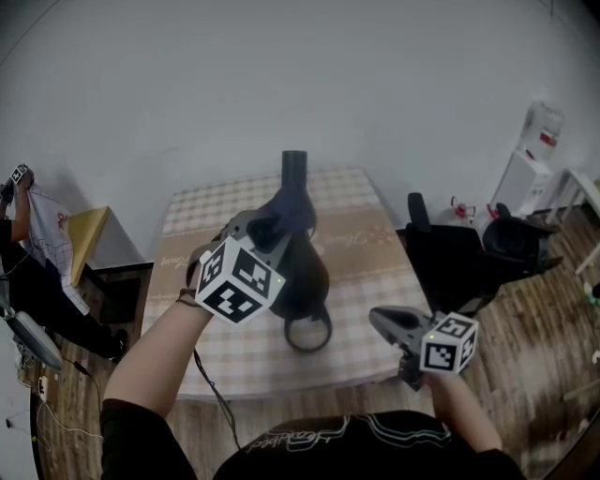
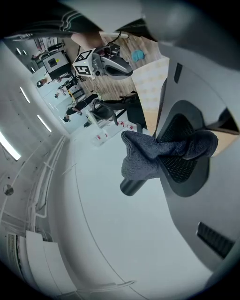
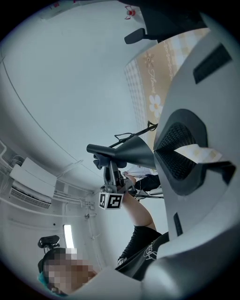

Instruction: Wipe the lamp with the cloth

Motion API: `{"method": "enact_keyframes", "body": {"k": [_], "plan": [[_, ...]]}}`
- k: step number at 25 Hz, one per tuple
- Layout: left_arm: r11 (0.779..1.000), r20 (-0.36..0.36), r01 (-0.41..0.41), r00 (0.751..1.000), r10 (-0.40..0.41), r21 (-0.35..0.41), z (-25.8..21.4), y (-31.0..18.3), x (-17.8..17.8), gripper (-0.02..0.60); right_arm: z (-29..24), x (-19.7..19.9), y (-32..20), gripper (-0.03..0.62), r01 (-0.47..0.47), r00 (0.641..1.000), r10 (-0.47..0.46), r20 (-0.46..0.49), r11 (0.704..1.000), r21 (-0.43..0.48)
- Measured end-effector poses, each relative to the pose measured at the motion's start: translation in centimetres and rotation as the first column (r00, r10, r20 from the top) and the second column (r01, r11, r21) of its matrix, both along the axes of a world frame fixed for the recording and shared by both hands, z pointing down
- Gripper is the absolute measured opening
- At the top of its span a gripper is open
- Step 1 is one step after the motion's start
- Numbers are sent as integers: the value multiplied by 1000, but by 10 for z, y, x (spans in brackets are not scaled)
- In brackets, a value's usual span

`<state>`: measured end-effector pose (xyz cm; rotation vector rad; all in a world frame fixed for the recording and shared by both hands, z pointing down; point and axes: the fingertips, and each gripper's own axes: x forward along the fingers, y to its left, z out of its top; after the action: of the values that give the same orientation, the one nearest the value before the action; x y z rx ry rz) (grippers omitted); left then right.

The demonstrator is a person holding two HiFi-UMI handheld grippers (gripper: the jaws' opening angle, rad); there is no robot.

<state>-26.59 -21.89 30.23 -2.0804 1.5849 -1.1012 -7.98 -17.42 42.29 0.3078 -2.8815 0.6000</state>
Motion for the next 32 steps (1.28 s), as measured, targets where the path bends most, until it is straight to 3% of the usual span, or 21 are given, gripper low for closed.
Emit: {"method": "enact_keyframes", "body": {"k": [15,32], "plan": [[986,-10,85,996,-87,-144,68,47,19,72,17,22,19,11,69,997,-67,24,995,-77],[953,-50,103,991,-122,-285,126,87,60,72,25,41,28,11,124,991,-117,58,982,-140]]}}
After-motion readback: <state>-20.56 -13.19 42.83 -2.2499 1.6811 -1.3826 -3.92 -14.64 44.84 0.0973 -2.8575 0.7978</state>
